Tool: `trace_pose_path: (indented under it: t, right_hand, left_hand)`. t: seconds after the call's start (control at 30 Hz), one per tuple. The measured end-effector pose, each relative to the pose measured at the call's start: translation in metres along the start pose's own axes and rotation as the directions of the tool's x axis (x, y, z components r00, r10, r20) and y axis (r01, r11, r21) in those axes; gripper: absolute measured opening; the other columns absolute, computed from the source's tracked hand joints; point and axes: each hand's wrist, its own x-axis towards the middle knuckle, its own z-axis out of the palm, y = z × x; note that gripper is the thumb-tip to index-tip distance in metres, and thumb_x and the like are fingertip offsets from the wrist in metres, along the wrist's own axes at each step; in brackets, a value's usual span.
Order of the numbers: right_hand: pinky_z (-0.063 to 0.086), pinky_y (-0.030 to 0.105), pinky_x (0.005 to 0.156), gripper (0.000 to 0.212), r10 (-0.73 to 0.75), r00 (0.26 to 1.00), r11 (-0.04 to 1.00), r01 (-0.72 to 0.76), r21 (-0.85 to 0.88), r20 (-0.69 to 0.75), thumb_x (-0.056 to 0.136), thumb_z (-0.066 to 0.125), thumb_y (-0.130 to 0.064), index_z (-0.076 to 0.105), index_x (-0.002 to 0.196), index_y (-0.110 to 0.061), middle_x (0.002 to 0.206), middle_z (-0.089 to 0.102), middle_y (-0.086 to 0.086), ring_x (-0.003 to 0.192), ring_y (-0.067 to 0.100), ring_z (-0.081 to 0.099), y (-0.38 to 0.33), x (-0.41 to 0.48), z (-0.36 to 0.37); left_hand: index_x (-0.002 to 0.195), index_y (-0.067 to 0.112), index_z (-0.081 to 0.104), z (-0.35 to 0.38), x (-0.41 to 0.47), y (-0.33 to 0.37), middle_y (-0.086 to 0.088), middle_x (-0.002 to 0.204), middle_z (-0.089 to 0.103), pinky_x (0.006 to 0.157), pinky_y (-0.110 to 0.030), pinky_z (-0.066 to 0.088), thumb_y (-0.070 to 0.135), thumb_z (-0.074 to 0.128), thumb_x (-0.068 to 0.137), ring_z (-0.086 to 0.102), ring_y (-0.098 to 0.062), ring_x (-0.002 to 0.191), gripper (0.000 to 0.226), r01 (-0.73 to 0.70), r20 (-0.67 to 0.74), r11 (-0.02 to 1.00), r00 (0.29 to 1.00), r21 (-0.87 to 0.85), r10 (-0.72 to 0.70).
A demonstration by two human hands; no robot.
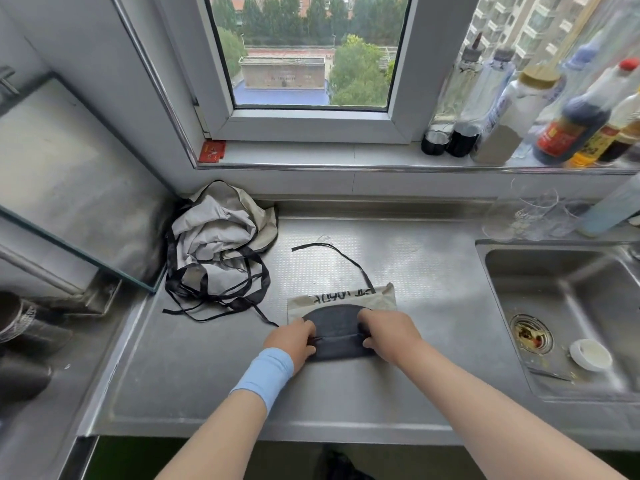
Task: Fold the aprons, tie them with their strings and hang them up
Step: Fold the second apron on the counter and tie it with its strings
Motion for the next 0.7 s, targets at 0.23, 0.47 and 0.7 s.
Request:
trace_pose_path:
  t: [0.23, 0.47, 0.7]
  right_hand:
    - [0.036, 0.03, 0.045, 0.031, -0.24, 0.945, 0.91, 0.141, -0.389, -0.221, 0.041, 0.082, -0.01, 0.056, 0.057, -0.019, 0.066, 0.053, 0.004, 0.056, 0.023, 0.053, -0.034, -0.002, 0.016]
    - [0.042, 0.034, 0.045, 0.01, -0.326, 0.892, 0.907, 0.203, -0.369, -0.312, 0.072, 0.055, -0.008, 0.064, 0.075, -0.011, 0.076, 0.056, 0.007, 0.064, 0.026, 0.056, 0.0, -0.023, 0.057]
    - [0.048, 0.036, 0.069, 0.019, -0.225, 0.909, 0.972, 0.183, -0.147, -0.352, 0.082, 0.047, -0.03, 0.059, 0.09, -0.018, 0.089, 0.054, 0.002, 0.077, 0.024, 0.055, 0.015, -0.024, 0.053]
  left_hand:
    - [0.068, 0.02, 0.063, 0.037, -0.007, 0.034, 0.001, 0.072, 0.056, 0.059, -0.031, 0.044, 0.008, 0.047, 0.07, 0.05, -0.02, 0.068, 0.02, -0.222, -0.311, 0.919, 0.893, 0.326, 0.326]
    - [0.137, 0.013, 0.049, 0.061, -0.022, -0.018, -0.002, 0.144, 0.049, 0.114, -0.041, 0.028, 0.014, 0.034, 0.082, 0.048, -0.022, 0.132, 0.057, -0.302, -0.171, 0.94, 0.929, 0.16, 0.328]
    - [0.132, 0.021, 0.056, 0.048, -0.015, -0.024, -0.002, 0.142, 0.048, 0.109, -0.045, 0.035, 0.032, 0.064, 0.081, 0.041, -0.025, 0.134, 0.054, -0.348, -0.223, 0.936, 0.91, 0.048, 0.349]
